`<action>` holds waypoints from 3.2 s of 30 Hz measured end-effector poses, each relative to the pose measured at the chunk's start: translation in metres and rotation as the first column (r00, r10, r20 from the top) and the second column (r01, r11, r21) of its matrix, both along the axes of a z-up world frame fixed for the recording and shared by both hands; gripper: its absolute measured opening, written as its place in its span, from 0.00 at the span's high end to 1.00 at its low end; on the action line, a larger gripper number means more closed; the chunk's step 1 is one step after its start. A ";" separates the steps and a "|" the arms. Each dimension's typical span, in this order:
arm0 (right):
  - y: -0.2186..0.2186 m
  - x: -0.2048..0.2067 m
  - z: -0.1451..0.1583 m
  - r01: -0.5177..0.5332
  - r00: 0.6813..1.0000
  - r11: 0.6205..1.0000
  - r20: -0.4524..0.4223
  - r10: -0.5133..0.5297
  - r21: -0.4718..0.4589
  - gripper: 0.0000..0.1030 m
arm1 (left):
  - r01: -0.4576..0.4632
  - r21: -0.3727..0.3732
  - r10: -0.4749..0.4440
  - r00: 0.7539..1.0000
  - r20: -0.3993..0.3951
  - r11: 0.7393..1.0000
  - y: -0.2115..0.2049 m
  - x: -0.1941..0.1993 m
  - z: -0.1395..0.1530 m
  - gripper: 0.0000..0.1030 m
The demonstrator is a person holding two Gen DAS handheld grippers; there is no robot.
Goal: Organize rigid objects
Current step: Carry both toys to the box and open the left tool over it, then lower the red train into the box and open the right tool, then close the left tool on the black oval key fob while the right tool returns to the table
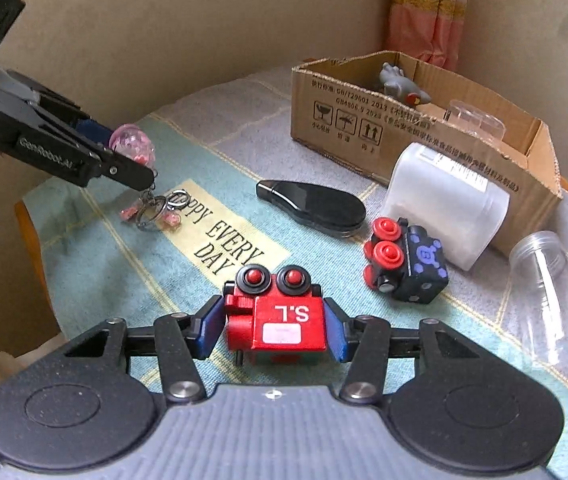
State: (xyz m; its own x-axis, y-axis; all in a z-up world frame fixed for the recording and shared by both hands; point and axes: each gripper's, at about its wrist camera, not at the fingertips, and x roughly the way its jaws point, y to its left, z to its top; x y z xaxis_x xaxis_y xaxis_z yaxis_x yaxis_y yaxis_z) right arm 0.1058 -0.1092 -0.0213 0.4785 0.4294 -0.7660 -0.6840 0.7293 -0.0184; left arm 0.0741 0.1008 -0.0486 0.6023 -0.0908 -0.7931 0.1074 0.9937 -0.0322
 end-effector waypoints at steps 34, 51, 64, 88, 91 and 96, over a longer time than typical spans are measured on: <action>-0.051 0.096 0.128 0.117 0.974 0.991 0.188 -0.127 0.062 0.46 | 0.261 0.022 -0.262 0.952 0.161 0.965 -0.076 0.153 0.139 0.52; -0.062 0.179 0.118 0.222 0.965 0.972 0.126 -0.230 0.071 0.46 | 0.183 0.019 -0.184 0.978 0.096 0.983 -0.070 0.195 0.081 0.07; -0.068 0.256 0.104 0.347 0.934 0.935 0.069 -0.352 0.067 0.46 | 0.198 -0.025 -0.193 0.971 0.143 0.980 -0.068 0.126 0.080 0.05; -0.054 0.191 0.104 0.328 0.940 0.943 0.081 -0.332 0.060 0.00 | 0.130 -0.029 -0.123 0.979 0.164 0.991 -0.066 0.081 0.074 0.05; -0.052 0.171 0.106 0.324 0.941 0.943 0.082 -0.330 0.070 0.00 | 0.127 -0.016 -0.123 0.978 0.167 0.992 -0.067 0.078 0.073 0.05; -0.047 0.131 0.099 0.338 0.934 0.938 0.098 -0.344 0.072 0.00 | 0.123 0.016 -0.124 0.981 0.151 0.992 -0.068 0.073 0.064 0.04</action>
State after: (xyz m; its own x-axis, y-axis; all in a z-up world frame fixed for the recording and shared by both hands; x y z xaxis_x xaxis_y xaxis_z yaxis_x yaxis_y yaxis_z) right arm 0.2373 -0.1560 0.0777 0.6811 0.2652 -0.6825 -0.3905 0.9200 -0.0322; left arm 0.1474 0.0329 0.0152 0.7000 -0.1671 -0.6943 0.2326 0.9726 0.0004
